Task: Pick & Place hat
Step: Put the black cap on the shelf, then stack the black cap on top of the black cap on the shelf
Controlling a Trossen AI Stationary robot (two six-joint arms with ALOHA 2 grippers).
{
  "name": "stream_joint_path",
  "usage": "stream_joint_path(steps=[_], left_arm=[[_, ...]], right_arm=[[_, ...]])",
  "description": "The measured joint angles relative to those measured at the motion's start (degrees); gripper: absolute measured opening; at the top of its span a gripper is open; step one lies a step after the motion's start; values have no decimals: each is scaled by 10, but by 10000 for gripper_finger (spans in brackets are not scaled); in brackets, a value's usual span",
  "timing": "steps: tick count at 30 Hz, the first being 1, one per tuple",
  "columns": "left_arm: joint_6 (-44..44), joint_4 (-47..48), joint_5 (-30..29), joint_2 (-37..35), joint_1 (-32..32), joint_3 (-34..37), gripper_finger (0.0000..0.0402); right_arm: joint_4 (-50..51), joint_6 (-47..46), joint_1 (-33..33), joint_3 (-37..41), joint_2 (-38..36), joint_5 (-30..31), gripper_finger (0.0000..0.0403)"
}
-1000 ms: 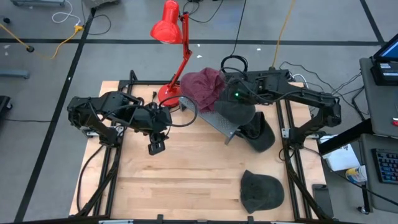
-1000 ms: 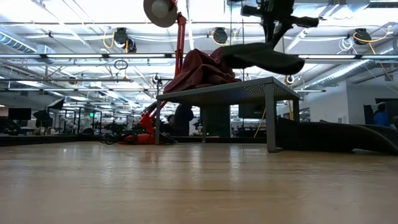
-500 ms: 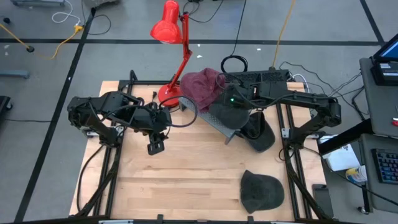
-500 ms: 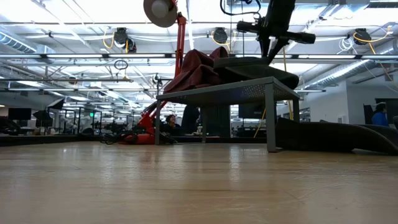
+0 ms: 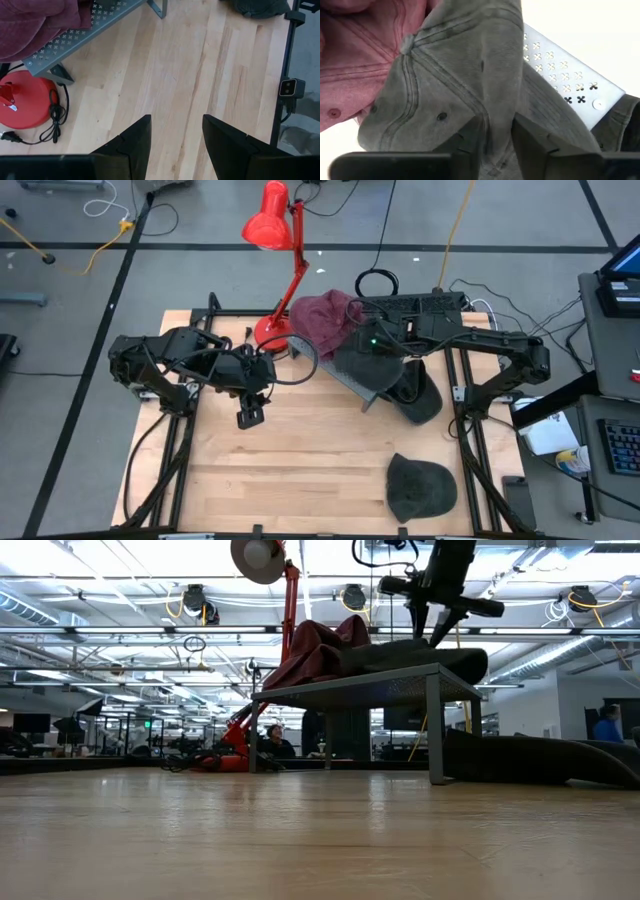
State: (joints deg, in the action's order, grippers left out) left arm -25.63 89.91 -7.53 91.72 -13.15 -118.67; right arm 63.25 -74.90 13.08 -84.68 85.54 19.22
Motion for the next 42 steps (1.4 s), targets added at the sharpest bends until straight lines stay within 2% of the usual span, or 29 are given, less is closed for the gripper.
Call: stream_joint_path(steps=[10,20,34,42], left_arm=[[-1,0,0,0,0,0,182],[-1,0,0,0,0,0,182],[-2,-1,1,0,0,0,182],[-53,-2,2,0,0,0,182]], right_arm=[[1,8,4,0,-2,0,165],[10,22,12,0,-65,-1,182],[114,120,12,0,-131,-138,183],[176,208,10,0,-139,-226,180]])
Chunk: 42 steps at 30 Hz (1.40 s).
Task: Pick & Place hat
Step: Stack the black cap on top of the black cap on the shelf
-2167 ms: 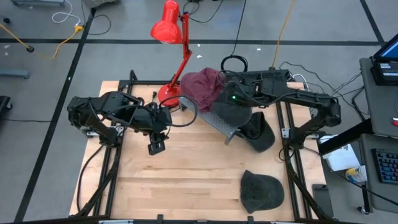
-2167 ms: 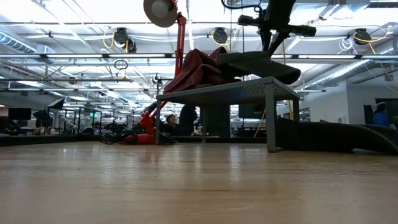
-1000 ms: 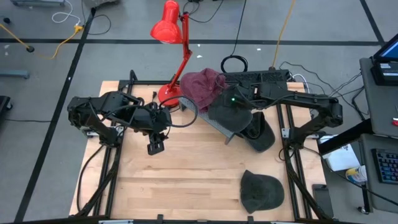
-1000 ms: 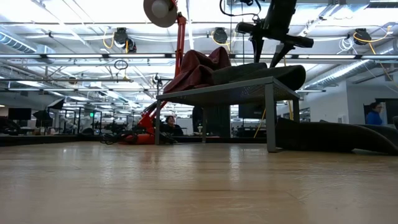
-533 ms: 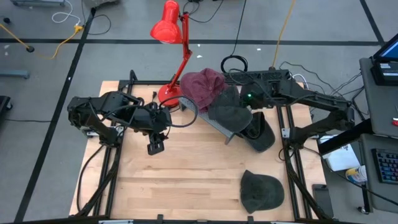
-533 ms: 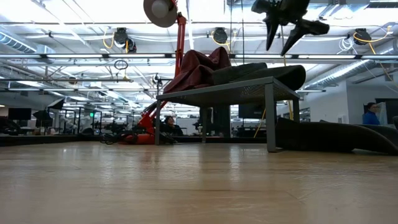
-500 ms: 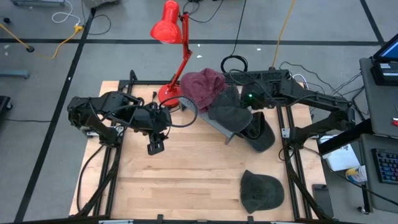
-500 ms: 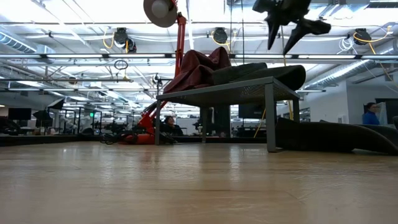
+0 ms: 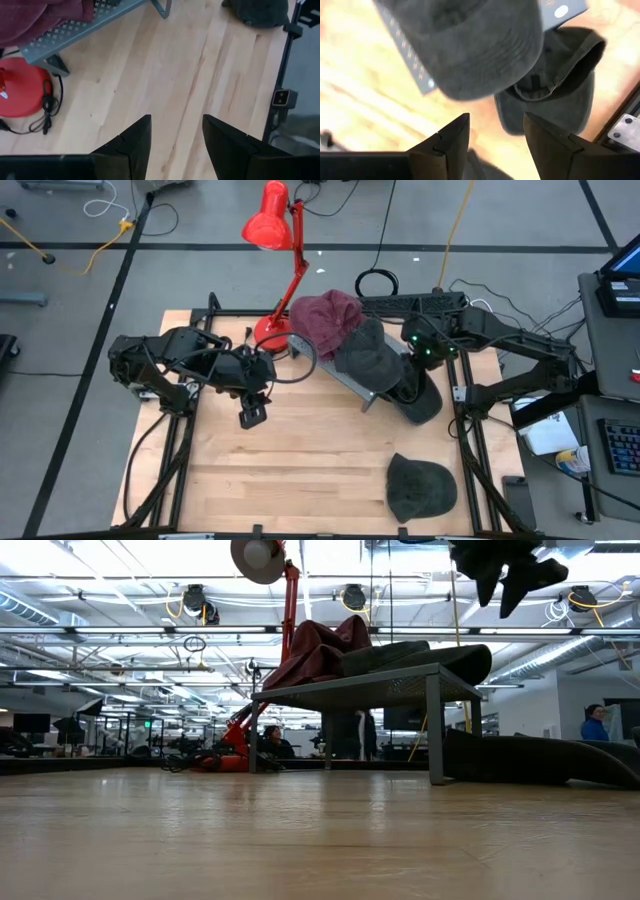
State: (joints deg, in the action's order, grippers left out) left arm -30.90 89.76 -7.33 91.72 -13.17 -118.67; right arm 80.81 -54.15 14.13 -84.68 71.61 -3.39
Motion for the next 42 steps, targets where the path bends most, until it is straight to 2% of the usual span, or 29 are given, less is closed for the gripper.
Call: stream_joint_path(steps=[3,8,12,17,20,23,28,32,38,42], left_arm=[[-20,0,0,0,0,0,182],[-50,0,-1,0,0,0,182],[-63,0,-4,0,0,0,182],[-74,-1,-6,0,0,0,182],[-74,-1,-7,0,0,0,182],[-80,-5,-7,0,0,0,182],[-75,-10,-7,0,0,0,182],[-70,-10,-7,0,0,0,182],[-67,-10,-7,0,0,0,182],[-67,-10,-7,0,0,0,182]], right_arm=[[9,34,0,0,0,-25,177],[13,86,0,0,0,-31,177],[14,90,0,0,0,-75,177],[14,163,0,0,0,-141,173],[27,164,-10,0,0,-160,171],[42,147,-37,0,0,-123,171],[62,103,-105,0,0,-11,171],[61,55,-159,0,0,56,171],[71,-14,-236,0,18,120,171],[90,-69,-283,0,36,139,171]])
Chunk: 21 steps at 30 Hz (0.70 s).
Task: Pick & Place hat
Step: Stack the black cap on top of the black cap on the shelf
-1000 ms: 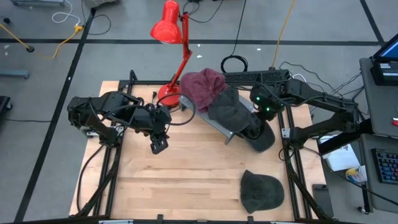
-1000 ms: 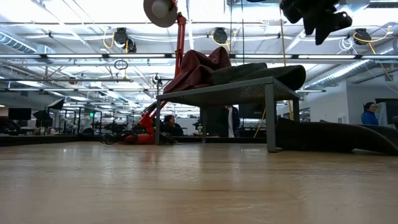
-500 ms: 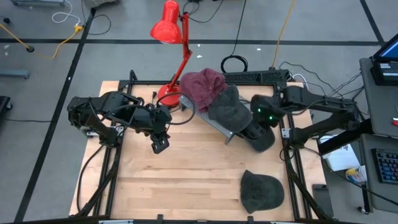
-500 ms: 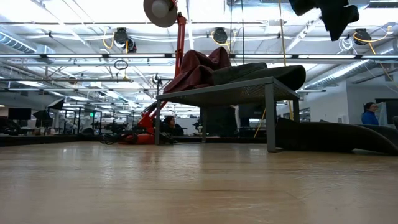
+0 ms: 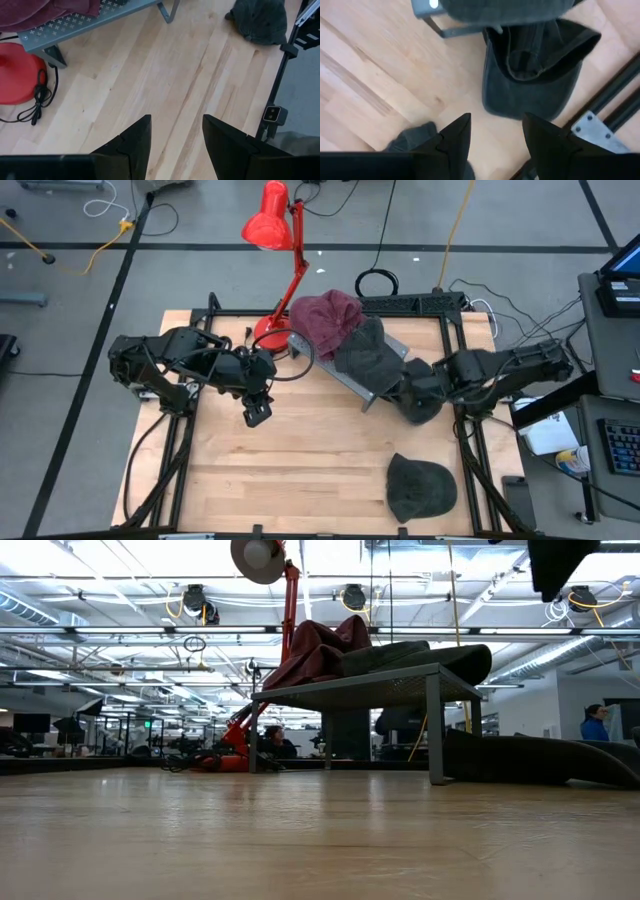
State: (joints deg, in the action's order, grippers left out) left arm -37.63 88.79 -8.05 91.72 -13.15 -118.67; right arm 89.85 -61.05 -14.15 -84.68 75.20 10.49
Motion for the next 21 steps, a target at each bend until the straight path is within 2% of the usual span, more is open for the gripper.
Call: stream_joint_path(steps=[7,14,21], left_arm=[[1,0,0,0,0,0,182],[-5,0,0,0,0,0,182],[-6,0,1,0,0,0,182]], right_arm=[[2,-83,-69,0,35,-2,171],[1,-121,-98,7,92,15,171],[2,-147,-116,64,145,33,171]])
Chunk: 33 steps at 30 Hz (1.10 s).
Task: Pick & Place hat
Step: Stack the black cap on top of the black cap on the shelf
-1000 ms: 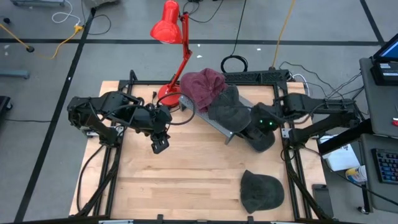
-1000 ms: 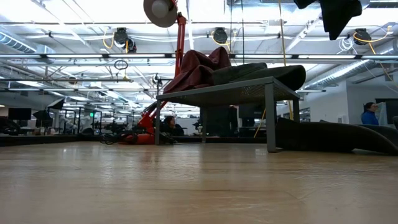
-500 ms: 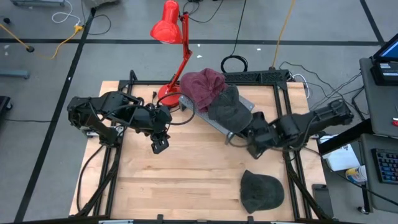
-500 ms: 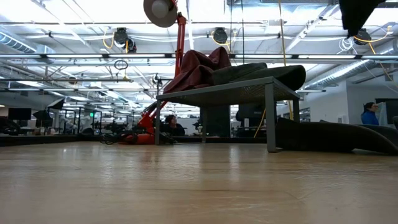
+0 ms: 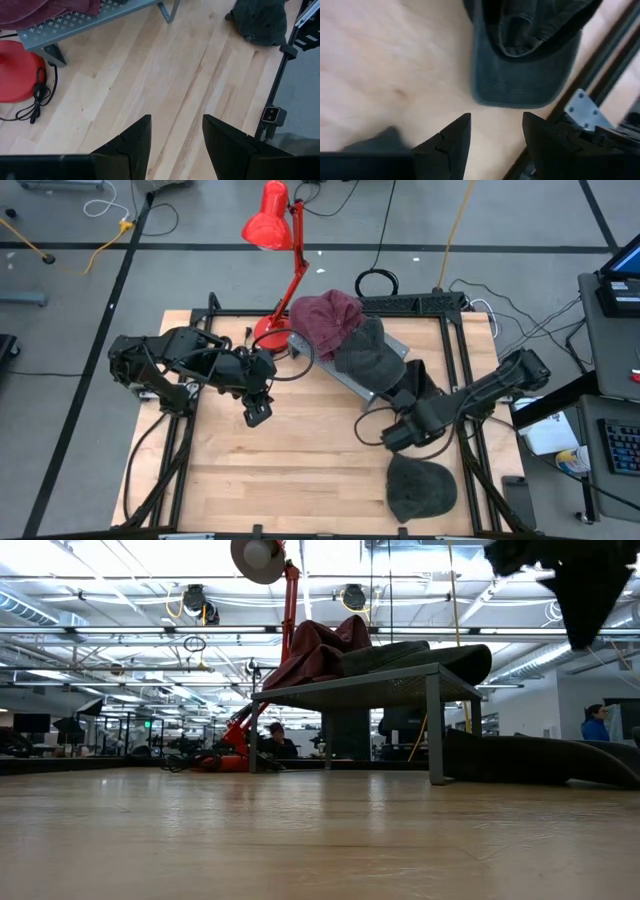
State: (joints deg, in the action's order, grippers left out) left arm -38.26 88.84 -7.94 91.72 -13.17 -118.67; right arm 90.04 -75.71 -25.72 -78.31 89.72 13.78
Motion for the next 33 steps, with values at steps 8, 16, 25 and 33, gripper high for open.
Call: stream_joint_path(steps=[8,16,25,33], left_arm=[[3,0,0,0,0,0,182],[3,0,4,0,0,0,182],[6,0,6,0,0,0,182],[2,0,6,0,0,0,182]], right_arm=[[-54,-11,-14,88,12,10,171],[-146,17,-6,156,12,10,171],[-209,45,16,195,12,25,171],[-290,74,47,248,12,13,171]])
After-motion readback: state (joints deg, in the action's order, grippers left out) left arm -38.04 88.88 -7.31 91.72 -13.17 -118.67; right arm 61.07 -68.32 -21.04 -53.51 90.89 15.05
